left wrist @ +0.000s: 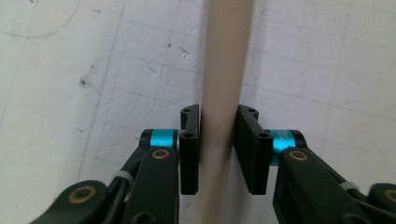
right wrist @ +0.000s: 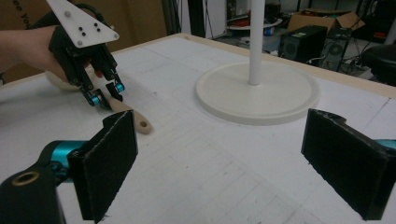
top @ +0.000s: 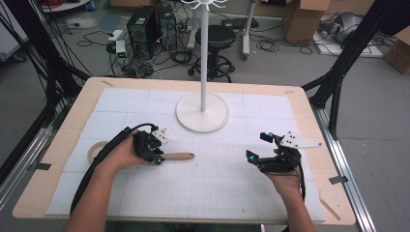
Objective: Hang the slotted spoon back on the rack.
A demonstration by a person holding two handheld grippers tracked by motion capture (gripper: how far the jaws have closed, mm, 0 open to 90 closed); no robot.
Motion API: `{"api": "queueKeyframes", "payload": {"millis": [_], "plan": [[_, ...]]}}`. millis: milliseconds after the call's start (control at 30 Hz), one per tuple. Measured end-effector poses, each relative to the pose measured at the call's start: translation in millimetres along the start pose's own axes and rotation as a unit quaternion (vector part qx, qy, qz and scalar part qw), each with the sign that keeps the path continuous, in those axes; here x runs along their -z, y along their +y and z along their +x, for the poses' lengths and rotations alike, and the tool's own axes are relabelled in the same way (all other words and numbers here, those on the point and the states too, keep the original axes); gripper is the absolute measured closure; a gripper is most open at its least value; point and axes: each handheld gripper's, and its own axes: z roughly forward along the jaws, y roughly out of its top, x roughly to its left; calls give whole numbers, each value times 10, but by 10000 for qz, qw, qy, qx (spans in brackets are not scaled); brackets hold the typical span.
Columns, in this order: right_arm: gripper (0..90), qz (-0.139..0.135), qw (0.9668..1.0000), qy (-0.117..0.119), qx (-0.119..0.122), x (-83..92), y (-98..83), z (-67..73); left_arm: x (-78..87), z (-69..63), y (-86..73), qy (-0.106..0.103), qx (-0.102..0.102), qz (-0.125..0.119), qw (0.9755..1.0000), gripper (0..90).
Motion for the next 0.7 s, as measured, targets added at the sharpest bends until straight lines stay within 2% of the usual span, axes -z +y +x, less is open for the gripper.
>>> {"api": "queueKeyframes", "payload": {"millis": [233,333,467,600,700], "plan": [[98,-14,10000,6,-22,9,0,0,48,-12,0,120,3,-77,9999,740],[98,-34,10000,5,-26,11,-1,-6,138,-21,-6,166,8,-324,9993,741],[98,-17,10000,8,-30,4,-2,-1,306,-28,-31,260,58,-720,9970,740],[98,-2,10000,25,-6,-3,-1,2,466,-38,-52,409,145,-954,9945,741],[98,-5,10000,20,-19,-7,0,5,583,-30,-59,501,230,-1201,9912,740]]}}
